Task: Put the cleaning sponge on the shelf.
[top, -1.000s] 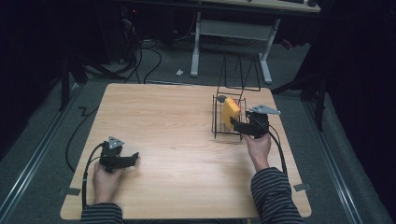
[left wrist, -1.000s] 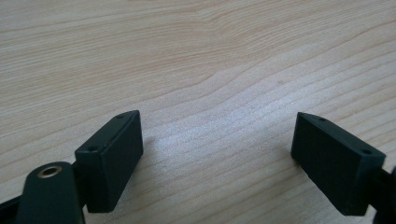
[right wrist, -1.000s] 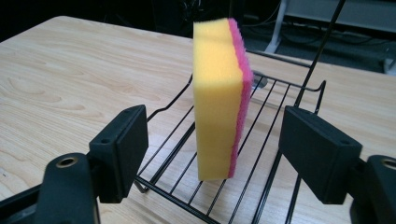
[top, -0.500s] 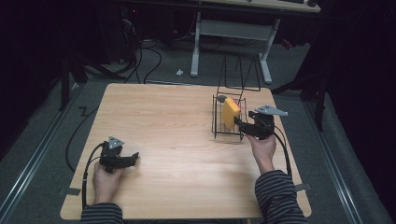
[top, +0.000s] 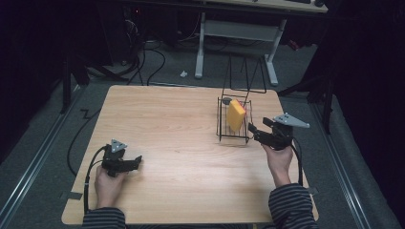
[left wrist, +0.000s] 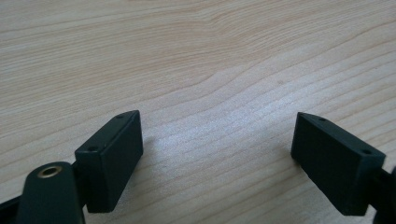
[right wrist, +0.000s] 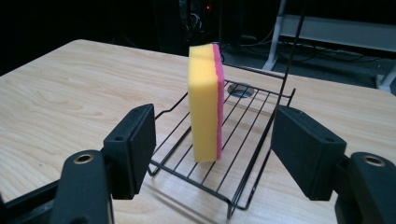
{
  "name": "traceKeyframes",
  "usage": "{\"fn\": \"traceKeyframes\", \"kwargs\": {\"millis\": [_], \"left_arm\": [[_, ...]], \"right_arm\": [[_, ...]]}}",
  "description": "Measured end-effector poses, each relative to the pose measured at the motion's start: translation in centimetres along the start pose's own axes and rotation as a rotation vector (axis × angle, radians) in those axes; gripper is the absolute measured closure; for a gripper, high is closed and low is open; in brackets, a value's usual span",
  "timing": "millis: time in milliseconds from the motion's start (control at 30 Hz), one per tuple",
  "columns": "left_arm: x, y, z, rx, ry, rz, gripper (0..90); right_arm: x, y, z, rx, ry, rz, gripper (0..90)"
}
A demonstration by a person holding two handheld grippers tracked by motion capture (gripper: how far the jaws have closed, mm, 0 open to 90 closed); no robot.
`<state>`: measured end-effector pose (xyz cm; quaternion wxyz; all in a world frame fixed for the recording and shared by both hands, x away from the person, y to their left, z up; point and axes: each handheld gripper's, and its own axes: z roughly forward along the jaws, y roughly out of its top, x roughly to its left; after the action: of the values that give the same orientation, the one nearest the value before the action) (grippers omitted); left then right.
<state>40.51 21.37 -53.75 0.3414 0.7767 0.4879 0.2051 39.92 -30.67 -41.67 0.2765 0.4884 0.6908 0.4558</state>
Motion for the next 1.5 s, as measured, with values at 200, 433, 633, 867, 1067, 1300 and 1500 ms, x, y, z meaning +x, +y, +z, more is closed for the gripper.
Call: {"fn": "traceKeyframes", "kwargs": {"millis": [200, 433, 633, 867, 1067, 1300, 1500], "left_arm": [[0.0, 0.0, 0.0, 0.000, 0.000, 0.000, 17.2], [0.0, 0.0, 0.0, 0.000, 0.000, 0.000, 17.2], [0.0, 0.0, 0.0, 0.000, 0.000, 0.000, 17.2], [0.0, 0.0, 0.0, 0.000, 0.001, 0.001, 17.2], [0.0, 0.0, 0.0, 0.000, 0.002, 0.001, 17.2], [0.0, 0.0, 0.0, 0.000, 0.004, 0.002, 17.2], [0.0, 0.0, 0.0, 0.000, 0.004, 0.002, 17.2]], "right_arm": [[-0.3, -0.7, -1.6, -0.023, -0.001, 0.006, 31.8], [-0.8, -1.9, -2.9, -0.033, -0.007, 0.025, 32.0], [-1.2, -3.2, -3.5, -0.033, -0.019, 0.031, 32.5], [-1.7, -5.2, -3.7, -0.020, -0.026, 0.058, 32.5], [-1.8, -6.8, -3.4, 0.005, -0.034, 0.068, 32.5], [-1.6, -8.1, -2.9, 0.032, -0.031, 0.070, 32.8], [-1.5, -9.2, -2.3, 0.061, -0.032, 0.081, 33.0]]}}
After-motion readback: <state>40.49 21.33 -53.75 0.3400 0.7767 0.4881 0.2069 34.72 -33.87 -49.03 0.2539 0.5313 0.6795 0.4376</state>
